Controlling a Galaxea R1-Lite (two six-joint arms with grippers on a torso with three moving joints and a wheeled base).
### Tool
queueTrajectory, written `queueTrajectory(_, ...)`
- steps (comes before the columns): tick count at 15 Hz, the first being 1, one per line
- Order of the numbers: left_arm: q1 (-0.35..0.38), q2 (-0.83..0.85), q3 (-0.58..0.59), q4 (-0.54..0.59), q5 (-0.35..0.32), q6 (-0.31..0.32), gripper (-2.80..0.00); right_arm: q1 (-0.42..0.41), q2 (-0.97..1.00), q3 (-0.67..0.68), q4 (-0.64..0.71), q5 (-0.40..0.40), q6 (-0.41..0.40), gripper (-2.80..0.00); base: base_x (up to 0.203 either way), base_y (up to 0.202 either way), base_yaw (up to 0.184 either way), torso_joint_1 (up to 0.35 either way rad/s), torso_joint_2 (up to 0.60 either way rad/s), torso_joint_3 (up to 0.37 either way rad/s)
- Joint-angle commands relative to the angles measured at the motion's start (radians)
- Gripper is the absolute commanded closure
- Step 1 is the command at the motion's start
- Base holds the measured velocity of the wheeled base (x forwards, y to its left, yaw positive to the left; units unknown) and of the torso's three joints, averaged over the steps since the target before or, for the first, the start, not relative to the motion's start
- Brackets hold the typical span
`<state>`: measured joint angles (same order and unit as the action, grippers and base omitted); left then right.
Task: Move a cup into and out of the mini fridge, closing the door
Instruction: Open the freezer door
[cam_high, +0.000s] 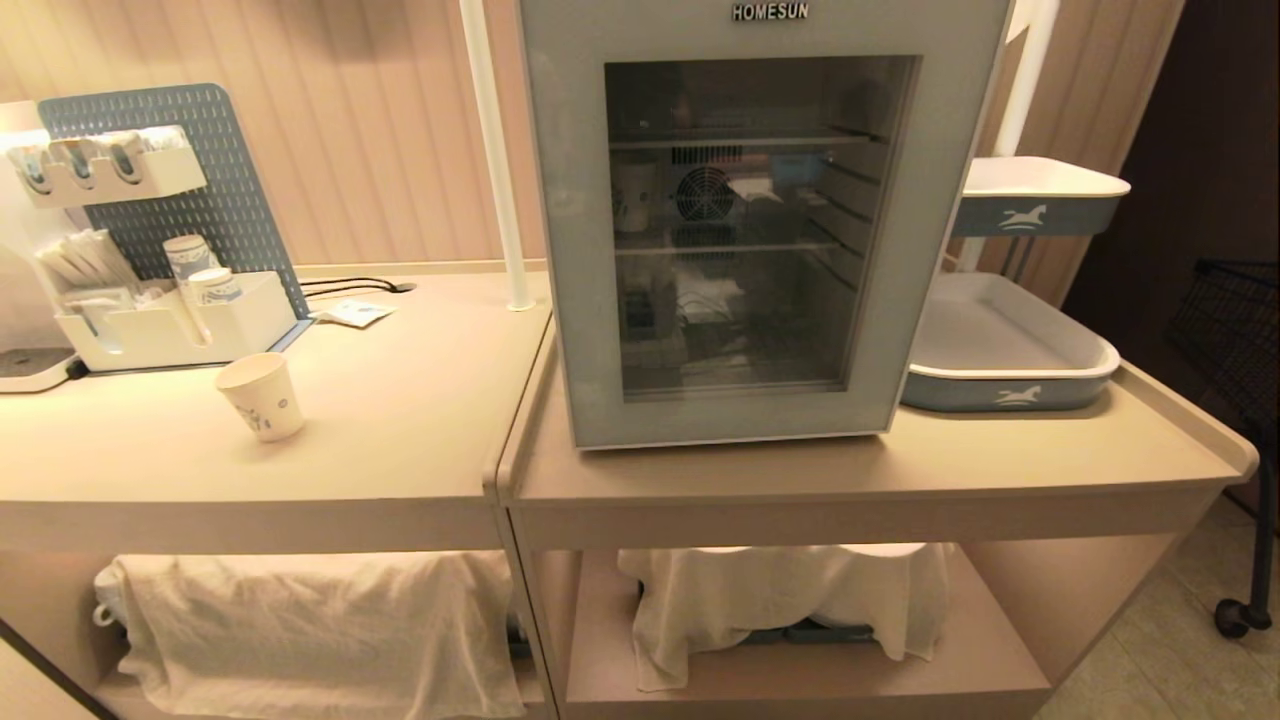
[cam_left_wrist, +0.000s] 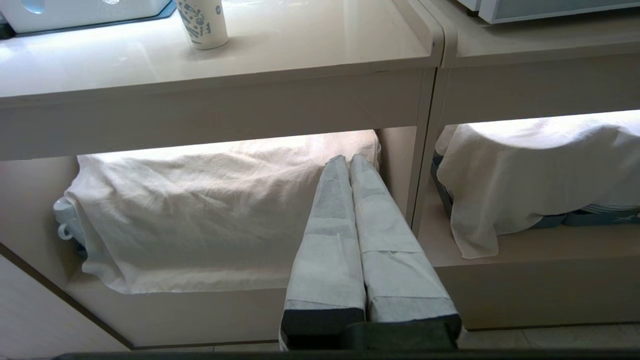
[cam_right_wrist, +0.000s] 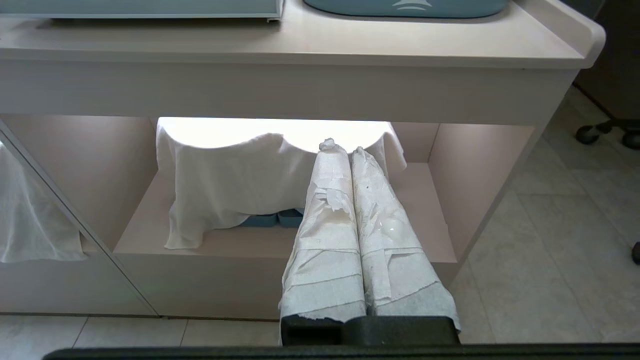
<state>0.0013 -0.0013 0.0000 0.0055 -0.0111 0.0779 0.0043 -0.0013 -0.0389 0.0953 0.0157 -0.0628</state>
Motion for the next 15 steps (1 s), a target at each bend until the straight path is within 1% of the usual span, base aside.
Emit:
queueTrajectory(1,0.0,0.001,0.0,0.004,-0.001,0.009,0.0,0.0,0.0,0.001,0.002,0.0,0.001,0.0,0.0,0.0,0.0,0.0,0.0,0.0)
queueTrajectory(3,0.0,0.001,-0.004,0.004,-0.002,0.018,0.0,0.0,0.0,0.001,0.001,0.0,0.0,0.0,0.0,0.0,0.0,0.0,0.0,0.0)
queueTrajectory(5,0.0,0.001,-0.01,-0.001,-0.011,0.053,0.0,0.0,0.0,0.001,0.001,0.0,0.0,0.0,0.0,0.0,0.0,0.0,0.0,0.0)
queueTrajectory(6,0.0,0.008,-0.06,0.008,-0.022,0.056,0.0,0.0,0.0,0.001,0.003,0.0,0.001,0.0,0.0,0.0,0.0,0.0,0.0,0.0)
queueTrajectory(7,0.0,0.03,-0.136,0.03,-0.031,0.057,0.0,0.0,0.0,0.001,0.001,0.0,0.001,0.0,0.0,0.0,0.0,0.0,0.0,0.0)
queueTrajectory(8,0.0,0.084,-0.258,0.067,-0.036,0.056,0.0,0.0,0.0,0.001,0.003,0.0,0.0,0.0,0.0,0.0,0.0,0.0,0.0,0.0)
queueTrajectory(9,-0.001,0.173,-0.427,0.118,-0.041,0.048,0.0,0.0,0.0,0.001,0.001,0.0,0.0,0.0,0.0,0.0,0.0,0.0,0.0,0.0)
queueTrajectory(11,-0.007,0.396,-0.791,0.256,-0.06,0.005,0.0,0.0,0.0,0.001,0.001,0.0,0.0,0.0,0.0,0.0,0.0,0.0,0.0,0.0)
queueTrajectory(13,-0.013,0.681,-1.153,0.441,-0.088,-0.063,0.0,0.0,0.0,0.001,0.001,0.0,0.001,0.0,0.0,0.0,0.0,0.0,0.0,0.0)
queueTrajectory(14,-0.018,0.81,-1.283,0.51,-0.117,-0.104,0.0,0.0,0.0,0.001,0.001,0.0,0.001,0.0,0.0,0.0,0.0,0.0,0.0,0.0)
queueTrajectory(15,-0.023,0.936,-1.403,0.553,-0.179,-0.154,0.0,0.0,0.0,0.001,0.001,0.0,0.001,0.0,0.0,0.0,0.0,0.0,0.0,0.0)
